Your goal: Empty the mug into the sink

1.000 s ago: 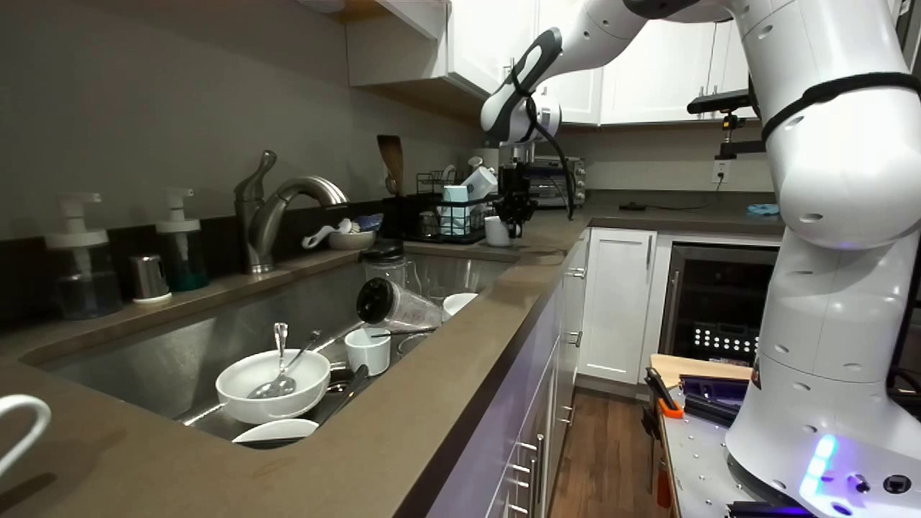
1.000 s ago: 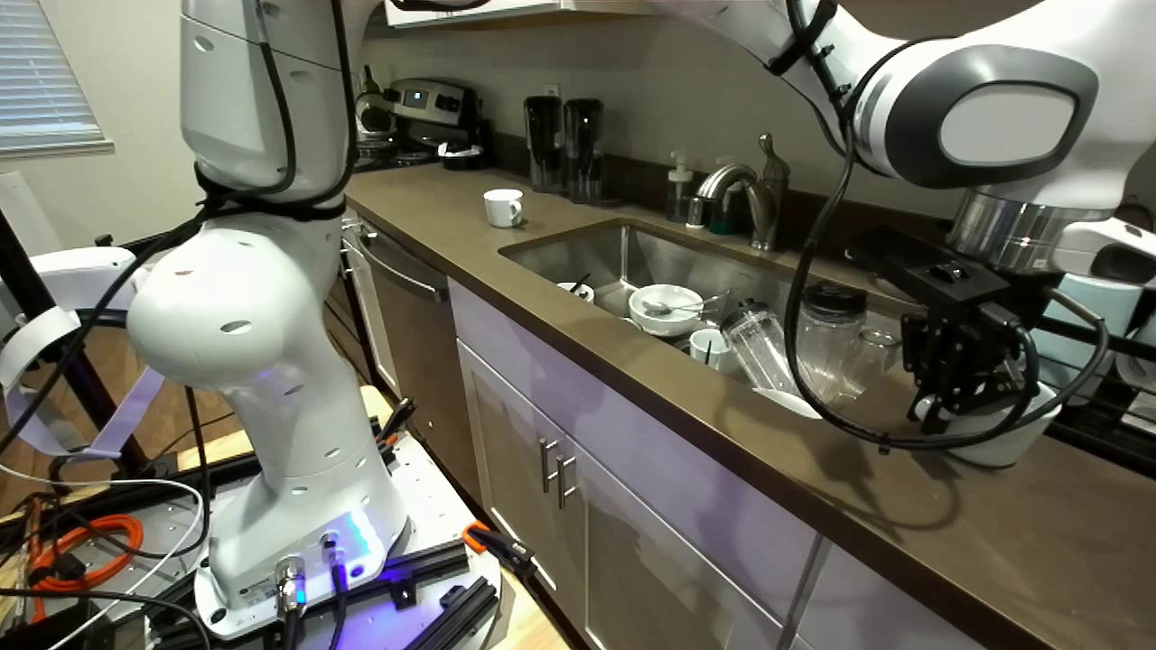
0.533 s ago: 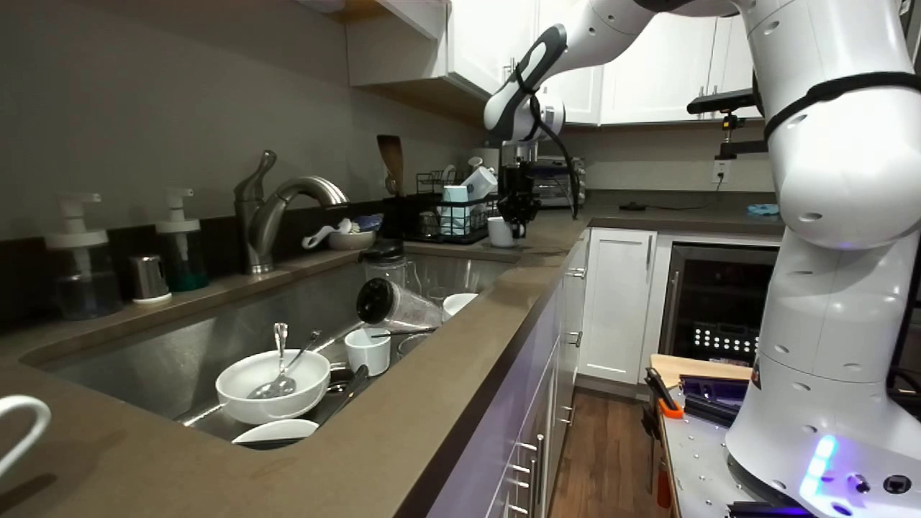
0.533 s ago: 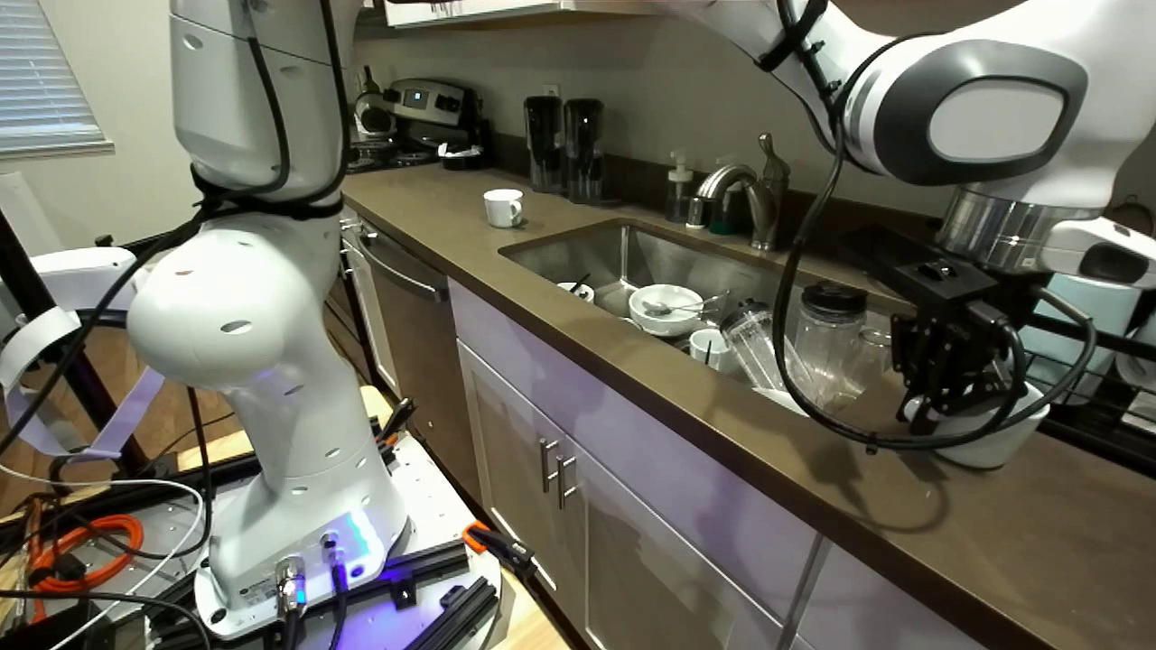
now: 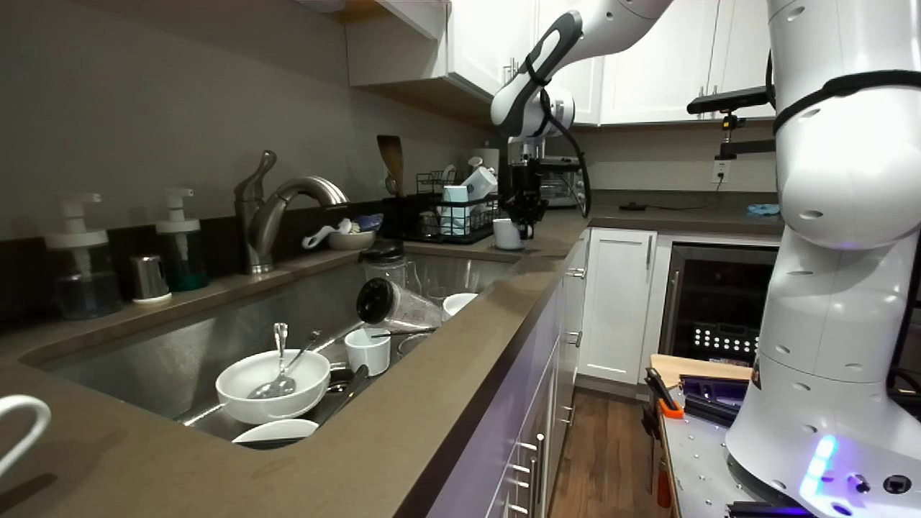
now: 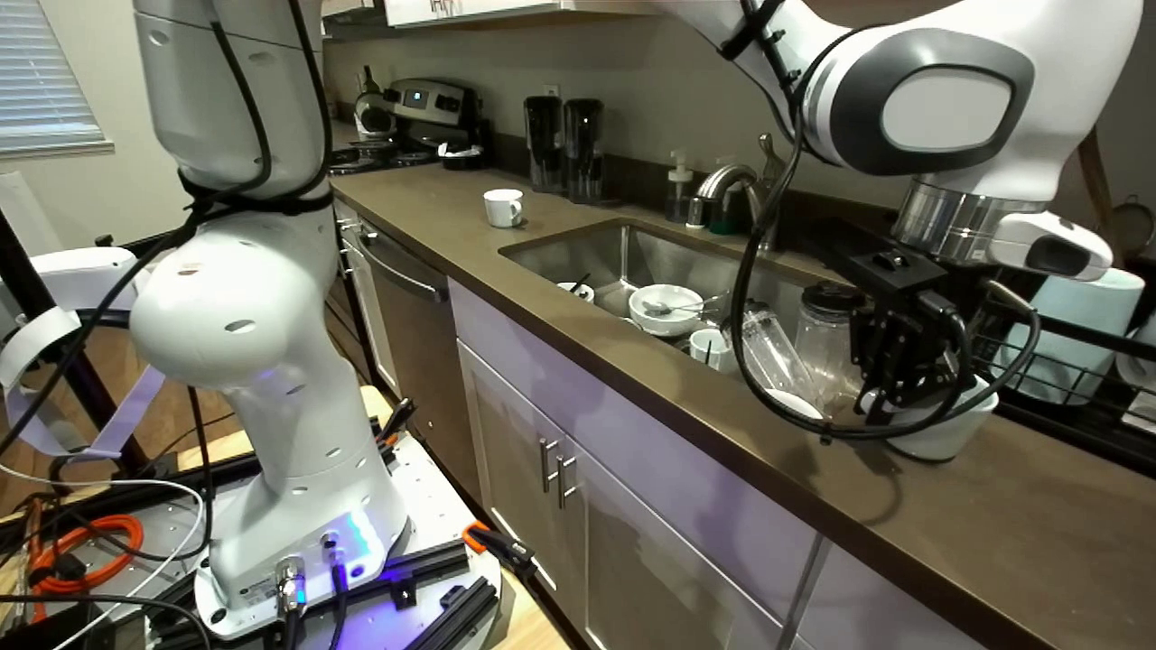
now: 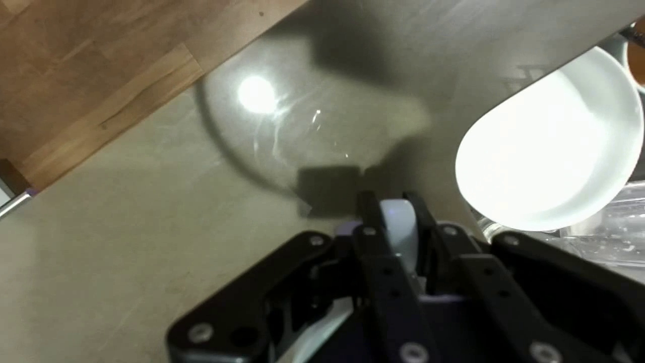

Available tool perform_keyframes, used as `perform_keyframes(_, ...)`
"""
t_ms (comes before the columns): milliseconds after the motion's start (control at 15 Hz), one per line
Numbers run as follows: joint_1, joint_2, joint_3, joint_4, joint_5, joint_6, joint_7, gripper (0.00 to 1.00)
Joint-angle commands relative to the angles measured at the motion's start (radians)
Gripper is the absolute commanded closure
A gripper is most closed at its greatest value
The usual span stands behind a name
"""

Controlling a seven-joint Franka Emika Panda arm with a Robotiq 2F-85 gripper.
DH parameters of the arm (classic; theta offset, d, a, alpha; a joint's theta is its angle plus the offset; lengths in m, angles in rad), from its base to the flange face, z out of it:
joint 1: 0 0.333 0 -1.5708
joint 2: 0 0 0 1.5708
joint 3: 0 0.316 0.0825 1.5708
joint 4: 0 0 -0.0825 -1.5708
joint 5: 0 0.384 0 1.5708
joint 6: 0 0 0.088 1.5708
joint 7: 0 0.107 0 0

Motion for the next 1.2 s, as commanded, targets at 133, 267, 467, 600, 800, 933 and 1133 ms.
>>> perform_keyframes(133,0.026,-0.100,0.012,-0.075,-0.009,0.000,-0.054,0.95)
perform_keyframes(267,0.037,-0.116,0.016,-0.086,-0.011,-0.004,-0.071,0.95)
perform_keyframes(467,0.053,-0.142,0.024,-0.106,-0.018,-0.006,-0.101,0.95)
perform_keyframes(600,0.065,-0.159,0.030,-0.121,-0.027,-0.004,-0.132,0.95)
perform_keyframes(800,0.087,-0.180,0.046,-0.143,-0.040,-0.006,-0.187,0.95)
perform_keyframes(933,0.106,-0.192,0.058,-0.154,-0.049,-0.009,-0.221,0.95)
perform_keyframes(1133,0.135,-0.207,0.079,-0.171,-0.061,-0.022,-0.266,0.95)
